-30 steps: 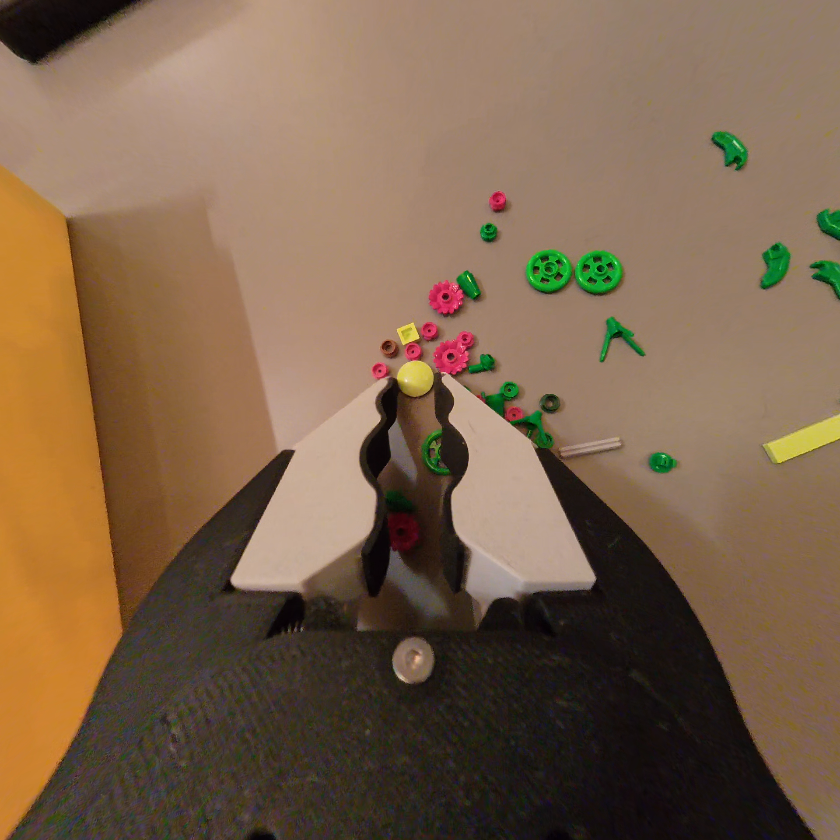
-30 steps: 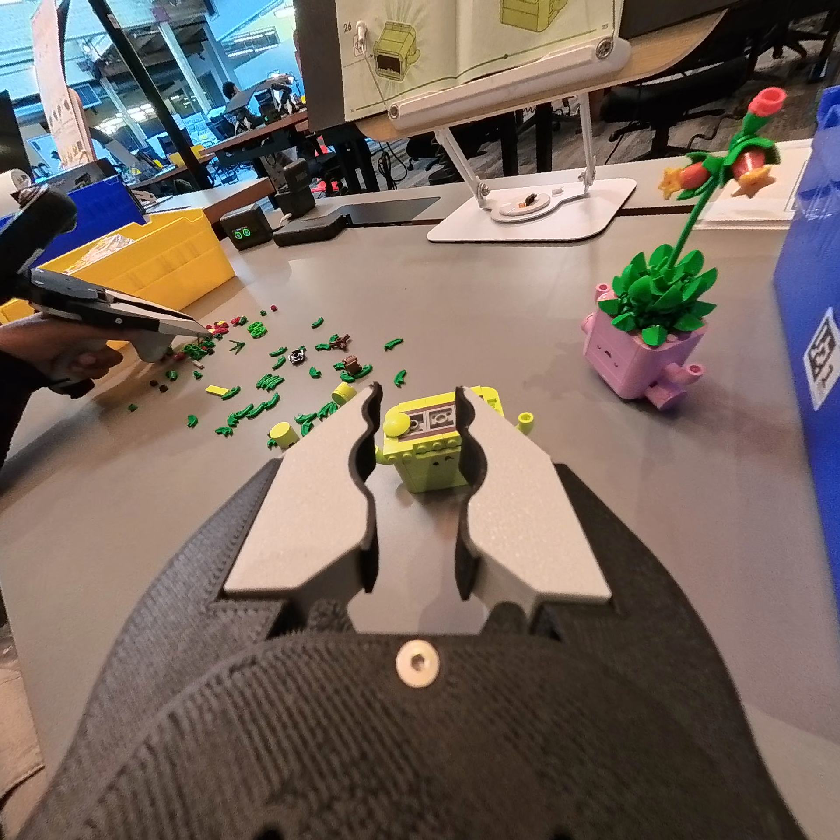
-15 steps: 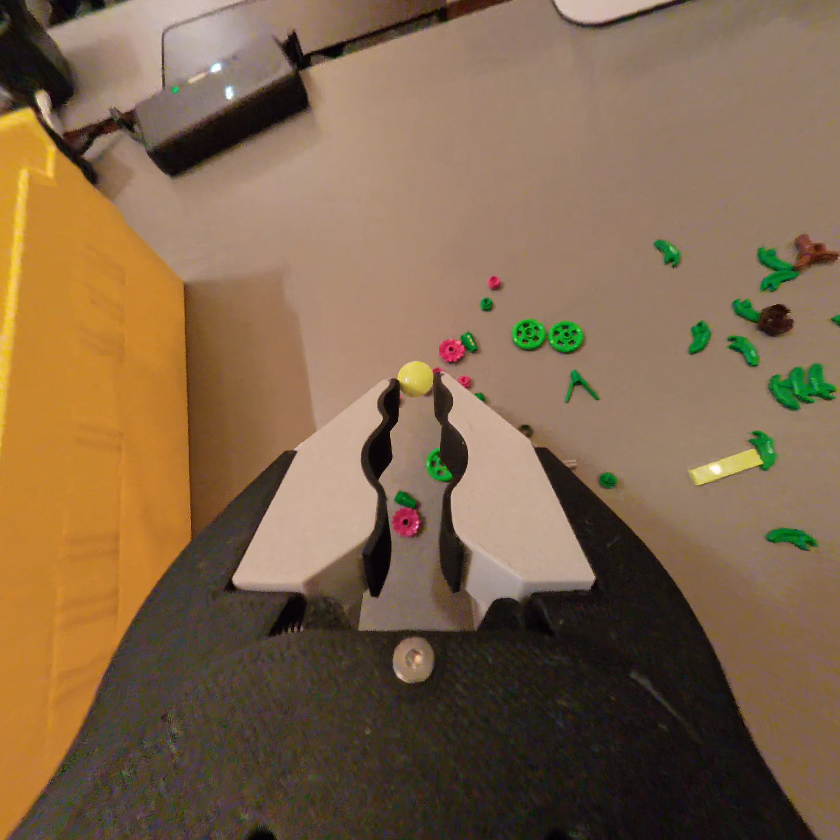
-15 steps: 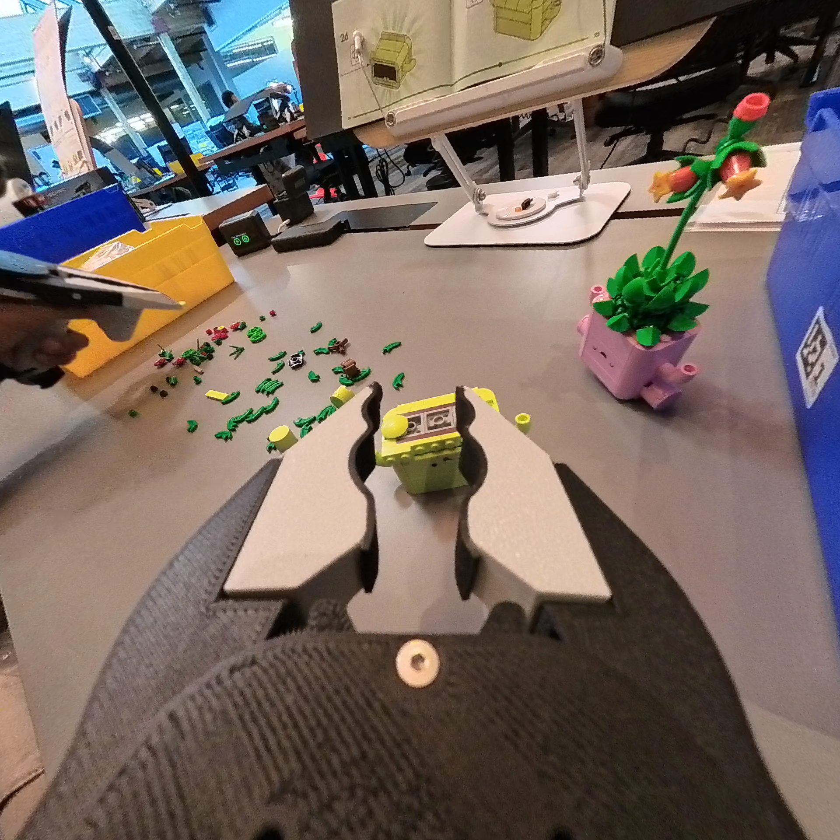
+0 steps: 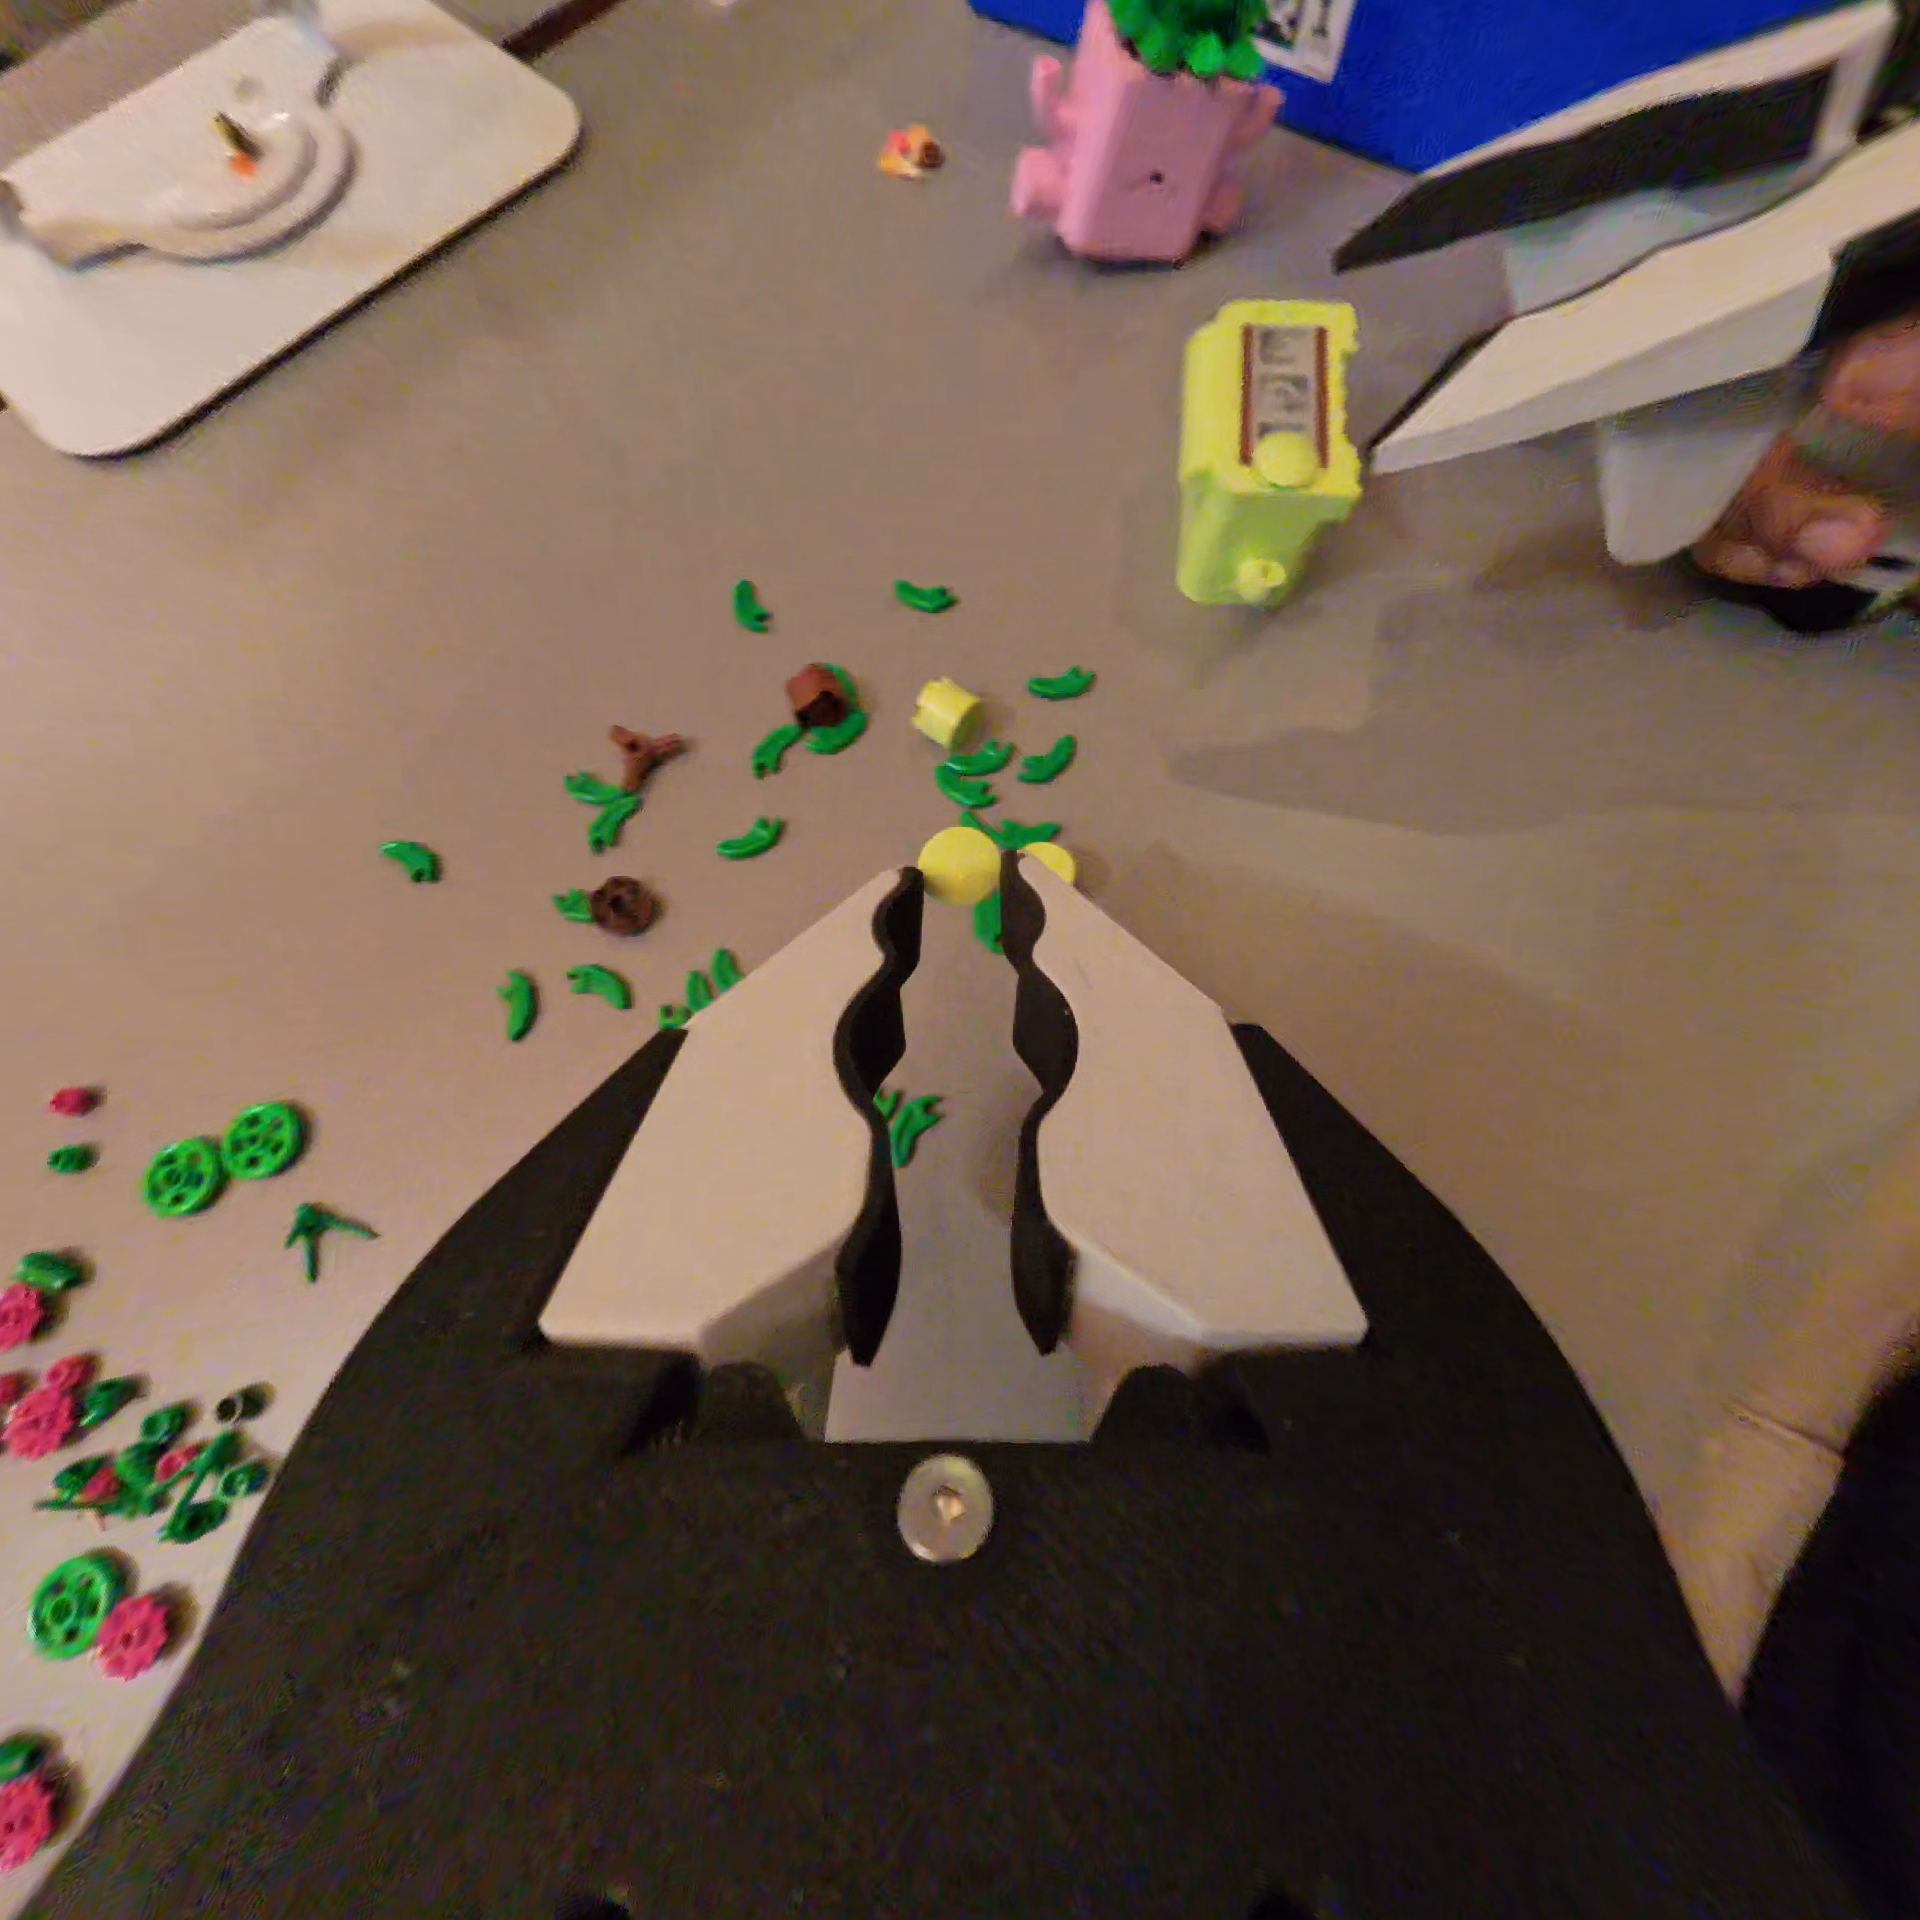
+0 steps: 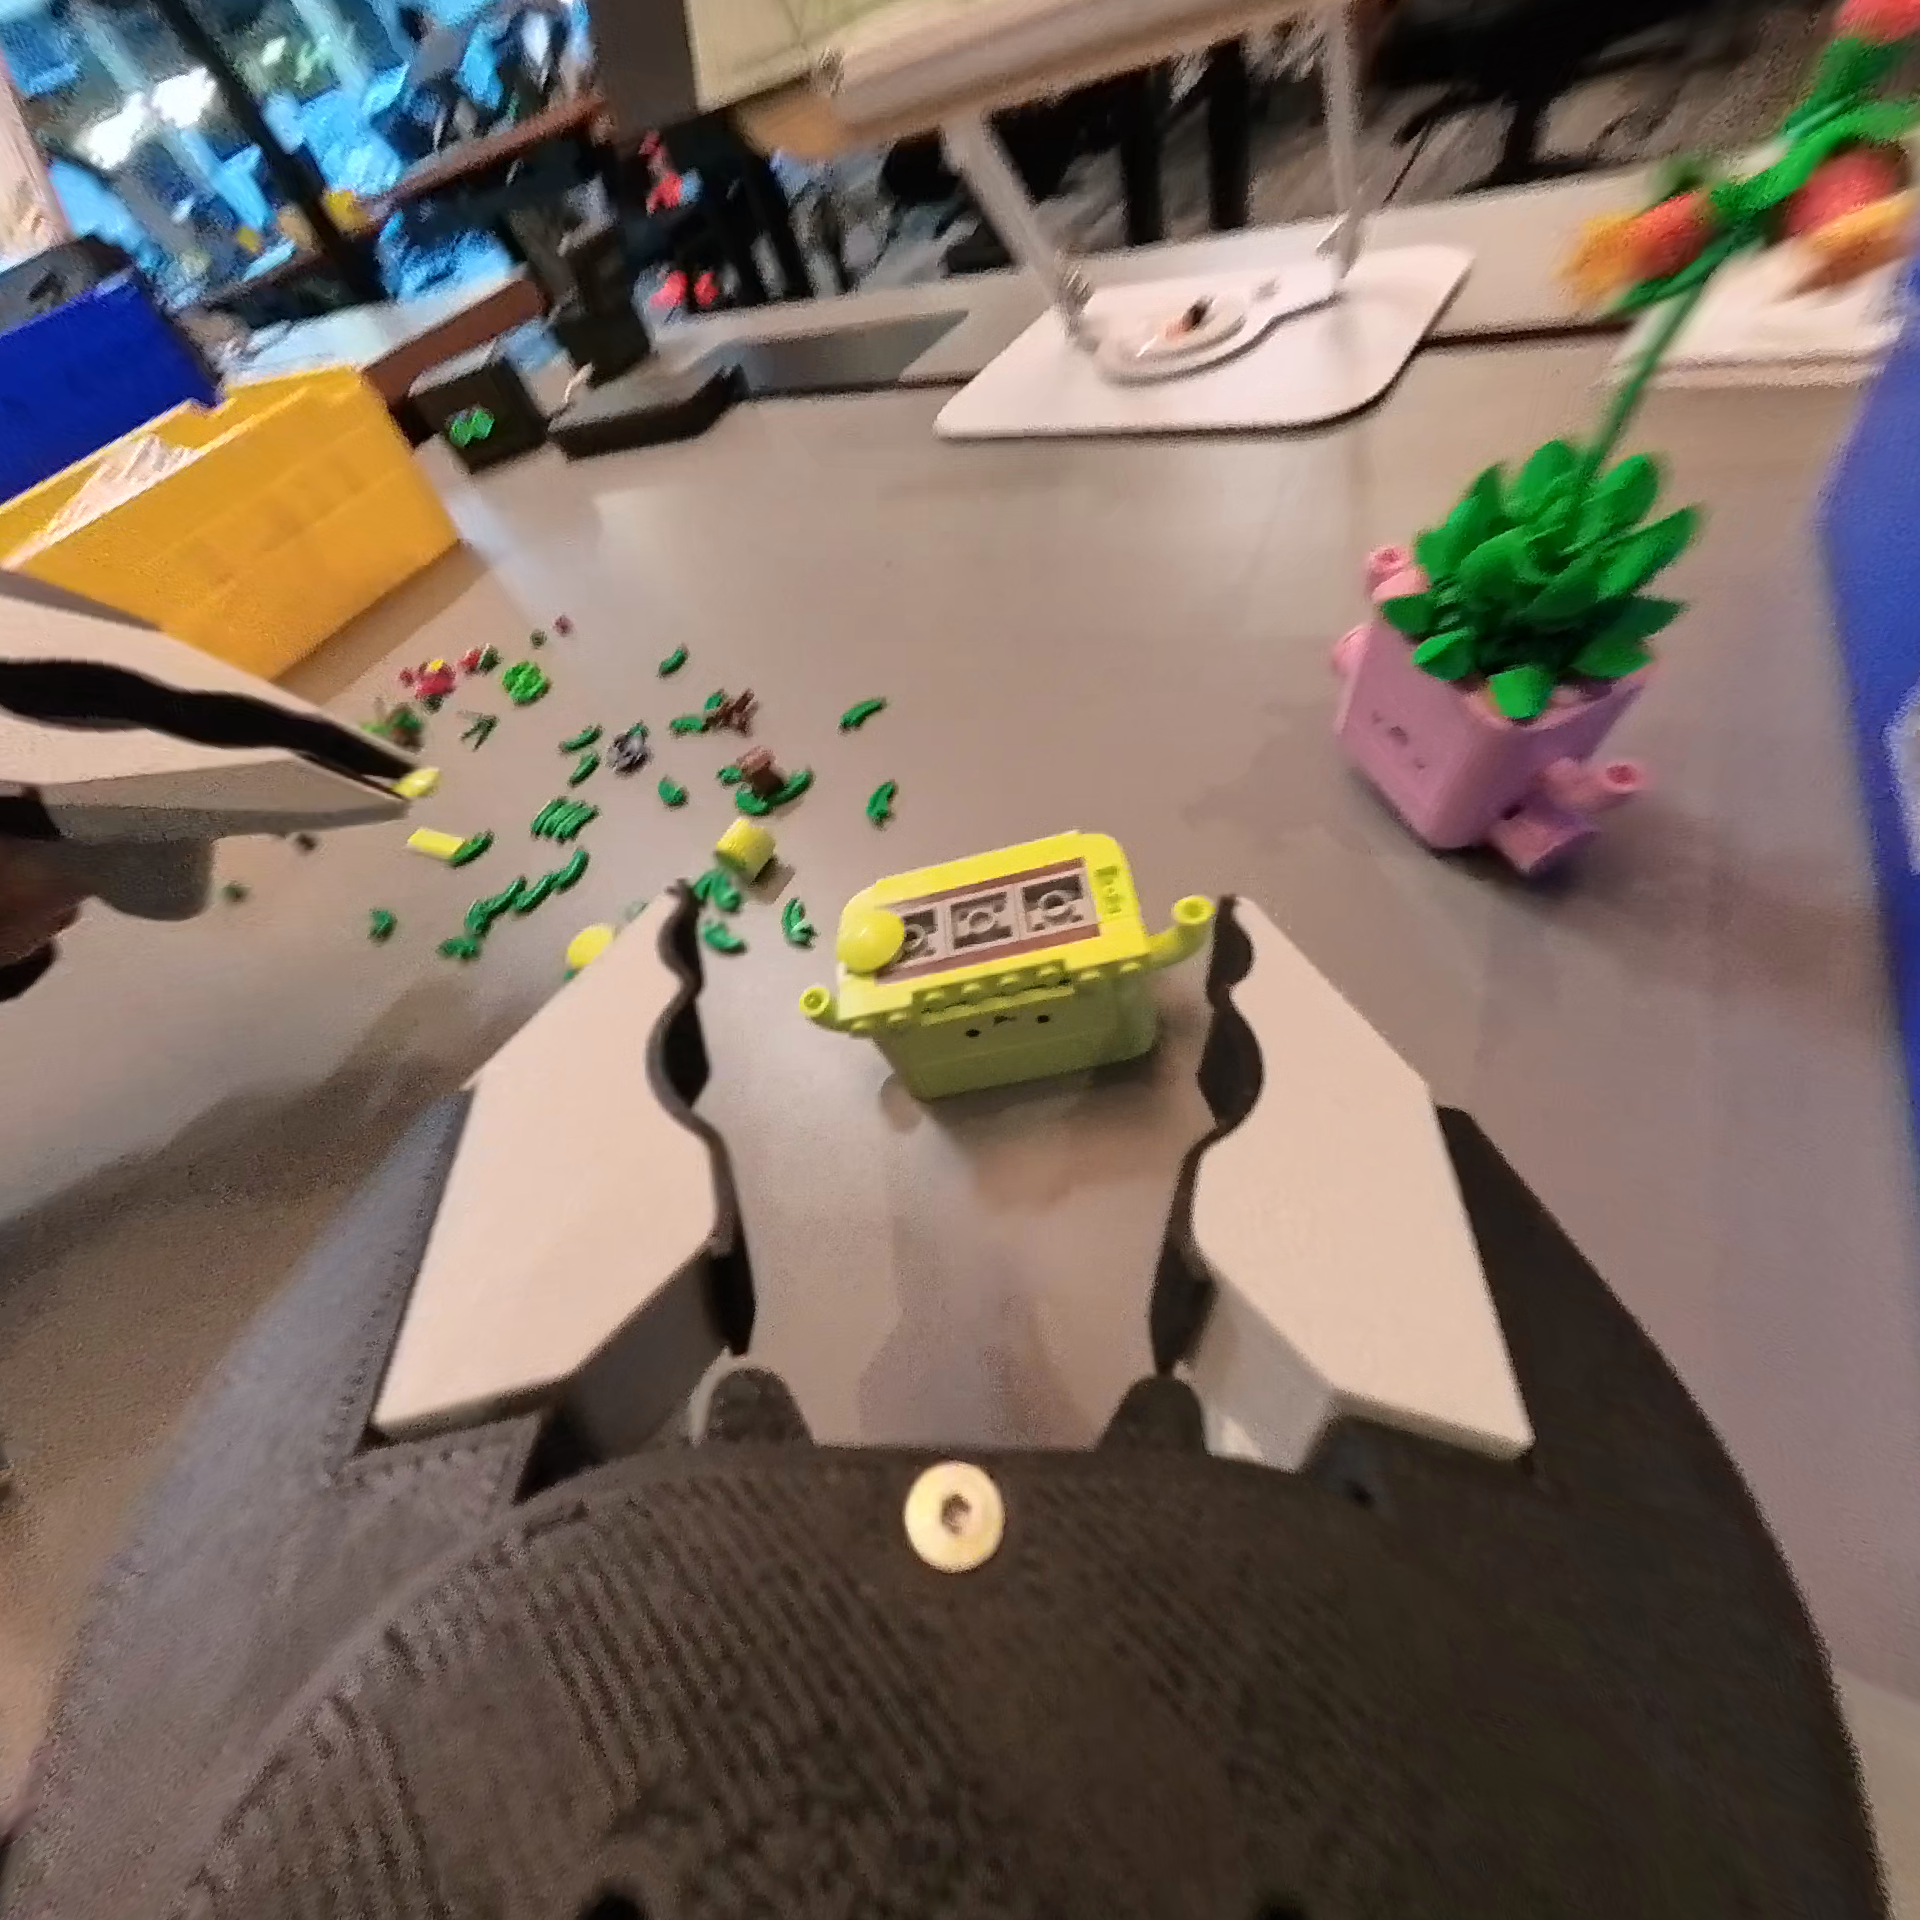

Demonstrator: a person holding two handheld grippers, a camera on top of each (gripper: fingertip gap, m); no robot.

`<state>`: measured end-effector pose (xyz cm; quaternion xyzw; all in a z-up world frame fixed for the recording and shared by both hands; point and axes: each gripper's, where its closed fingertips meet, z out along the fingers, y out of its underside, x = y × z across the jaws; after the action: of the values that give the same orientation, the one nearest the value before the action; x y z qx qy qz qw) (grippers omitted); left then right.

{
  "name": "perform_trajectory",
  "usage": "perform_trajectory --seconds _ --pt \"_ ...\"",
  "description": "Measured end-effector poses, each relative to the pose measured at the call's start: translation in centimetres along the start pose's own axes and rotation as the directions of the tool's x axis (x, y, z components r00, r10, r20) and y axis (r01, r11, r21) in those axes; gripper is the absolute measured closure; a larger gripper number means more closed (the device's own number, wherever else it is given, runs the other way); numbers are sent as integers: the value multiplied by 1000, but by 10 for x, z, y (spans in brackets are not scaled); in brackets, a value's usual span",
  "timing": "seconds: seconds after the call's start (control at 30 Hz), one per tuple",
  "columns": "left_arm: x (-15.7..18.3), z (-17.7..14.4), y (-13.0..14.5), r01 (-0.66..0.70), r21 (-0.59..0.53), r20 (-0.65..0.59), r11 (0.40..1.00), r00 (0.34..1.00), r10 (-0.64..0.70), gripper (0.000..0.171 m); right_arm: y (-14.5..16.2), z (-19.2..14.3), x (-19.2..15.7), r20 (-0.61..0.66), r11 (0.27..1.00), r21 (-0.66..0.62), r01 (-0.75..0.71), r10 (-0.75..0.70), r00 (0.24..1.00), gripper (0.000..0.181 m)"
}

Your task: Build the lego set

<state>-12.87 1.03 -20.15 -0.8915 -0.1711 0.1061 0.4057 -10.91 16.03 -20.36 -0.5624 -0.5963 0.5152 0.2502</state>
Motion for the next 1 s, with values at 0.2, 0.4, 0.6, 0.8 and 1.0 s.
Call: perform_trajectory --seconds 0.2,0.4,0.6,0.8,1.0 --pt "25 9 1 -36 -14 -61 999 998 35 156 19 10 -18 124 989 -141 54 -36 992 67" --pt "18 -2 -5 -29 16 -35 999 999 29 157 32 -6 -37 248 982 -180 58 -11 969 109" --pt "49 0 -20 -2 84 -147 996 989 14 157 -1 -30 -38 320 996 35 -82 67 945 109" --pt "102 33 -9 -72 35 -252 997 964 79 156 3 -41 -40 295 997 55 -59 40 955 120" --pt "114 62 4 -196 -26 -225 980 957 186 156 9 -41 -36 336 990 -5 -143 136 932 122"
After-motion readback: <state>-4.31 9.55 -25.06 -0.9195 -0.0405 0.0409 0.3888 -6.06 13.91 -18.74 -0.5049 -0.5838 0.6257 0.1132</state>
